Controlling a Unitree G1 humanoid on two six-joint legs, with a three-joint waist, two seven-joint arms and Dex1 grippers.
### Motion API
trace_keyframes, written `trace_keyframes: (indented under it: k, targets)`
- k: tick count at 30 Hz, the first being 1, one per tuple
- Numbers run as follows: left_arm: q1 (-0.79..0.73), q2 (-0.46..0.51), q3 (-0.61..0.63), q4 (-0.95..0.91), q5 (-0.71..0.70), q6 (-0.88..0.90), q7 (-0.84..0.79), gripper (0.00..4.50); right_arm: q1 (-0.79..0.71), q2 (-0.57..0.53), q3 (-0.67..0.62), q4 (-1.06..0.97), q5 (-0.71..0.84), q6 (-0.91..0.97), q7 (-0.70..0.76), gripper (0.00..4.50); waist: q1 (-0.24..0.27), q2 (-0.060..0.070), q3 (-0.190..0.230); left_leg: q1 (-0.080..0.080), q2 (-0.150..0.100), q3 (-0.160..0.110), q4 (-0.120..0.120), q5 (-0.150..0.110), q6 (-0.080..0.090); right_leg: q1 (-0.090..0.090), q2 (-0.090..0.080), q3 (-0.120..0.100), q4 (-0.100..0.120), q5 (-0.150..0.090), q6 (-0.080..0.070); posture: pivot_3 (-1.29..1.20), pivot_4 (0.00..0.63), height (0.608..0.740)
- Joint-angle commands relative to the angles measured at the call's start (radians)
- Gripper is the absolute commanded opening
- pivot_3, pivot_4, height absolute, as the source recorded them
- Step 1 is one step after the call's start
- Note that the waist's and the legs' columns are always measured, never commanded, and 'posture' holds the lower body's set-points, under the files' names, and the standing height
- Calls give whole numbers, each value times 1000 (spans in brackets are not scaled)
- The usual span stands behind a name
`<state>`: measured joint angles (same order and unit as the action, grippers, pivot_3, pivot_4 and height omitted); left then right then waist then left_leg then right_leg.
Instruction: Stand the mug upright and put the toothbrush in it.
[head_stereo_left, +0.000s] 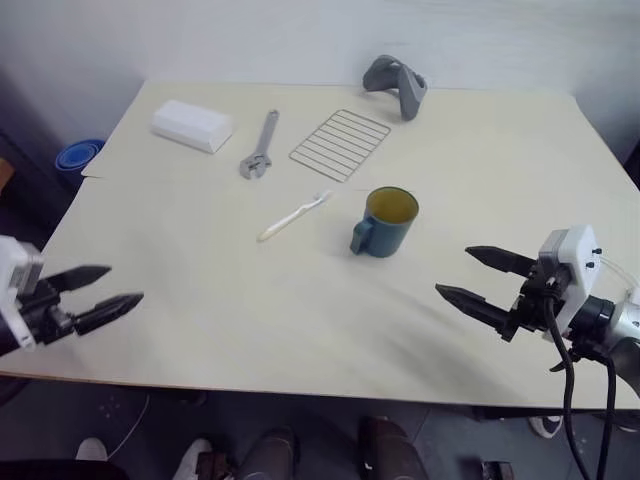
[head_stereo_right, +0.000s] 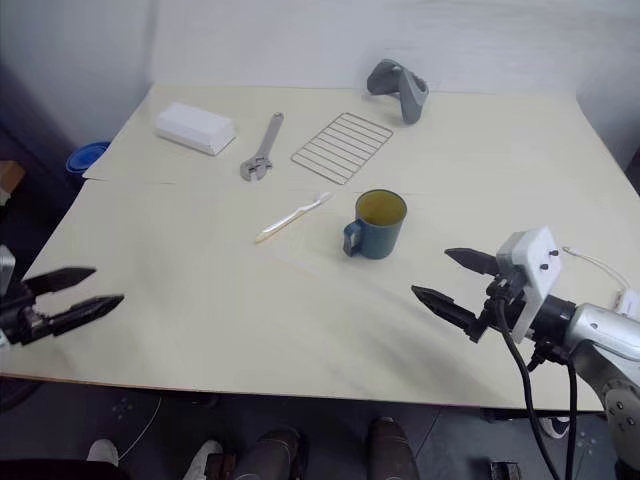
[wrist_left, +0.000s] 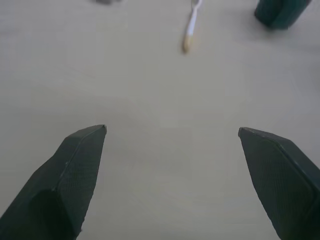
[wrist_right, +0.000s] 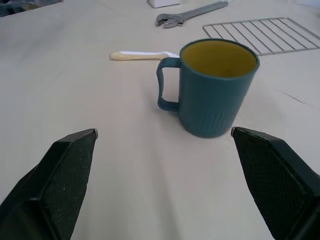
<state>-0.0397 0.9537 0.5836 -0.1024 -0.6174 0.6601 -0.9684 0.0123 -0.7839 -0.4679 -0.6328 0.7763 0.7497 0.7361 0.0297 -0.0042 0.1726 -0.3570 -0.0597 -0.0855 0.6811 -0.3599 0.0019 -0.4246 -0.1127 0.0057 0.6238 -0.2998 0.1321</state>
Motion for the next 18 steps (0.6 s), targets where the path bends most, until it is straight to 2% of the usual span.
trace_keyframes:
  k: [1, 5, 8, 13, 18]
  targets:
    - [-274, 6, -232, 113, 45, 49, 3, 4500, 10, -10, -24, -61, 34, 4, -29, 4478, 9, -1, 0, 0, -1, 0, 0, 0, 0, 0, 0, -1, 0, 0, 0, 0, 150, 740]
    - [-625, -92, -501, 346, 197, -45, -59, 4500, 45, -20, -88, -112, 89, 21, -44, 4478, -2, -1, -1, -1, -2, 2, 0, 0, 1, -2, 2, -3, 4, 1, 1, 0, 150, 740]
    - [-874, -225, -620, 652, 324, -150, -49, 4500, 79, -23, -143, -171, 144, 35, -78, 4478, -7, -3, 0, -3, -4, 3, 1, 0, 2, -3, 2, -4, 4, 1, 2, 0, 150, 740]
    - [-1130, -419, -687, 1082, 459, -350, 9, 4500, 146, -37, -229, -287, 217, 49, -156, 4478, -15, -7, 1, -3, -7, 9, 1, 0, 4, -4, 2, -4, 4, 3, 5, 0, 150, 740]
    - [-1232, -530, -709, 1305, 558, -475, 53, 4500, 200, -73, -317, -358, 329, 49, -248, 4478, -15, -9, 3, -3, -8, 11, 2, 0, 5, -4, 1, -2, 4, 4, 7, 0, 150, 740]
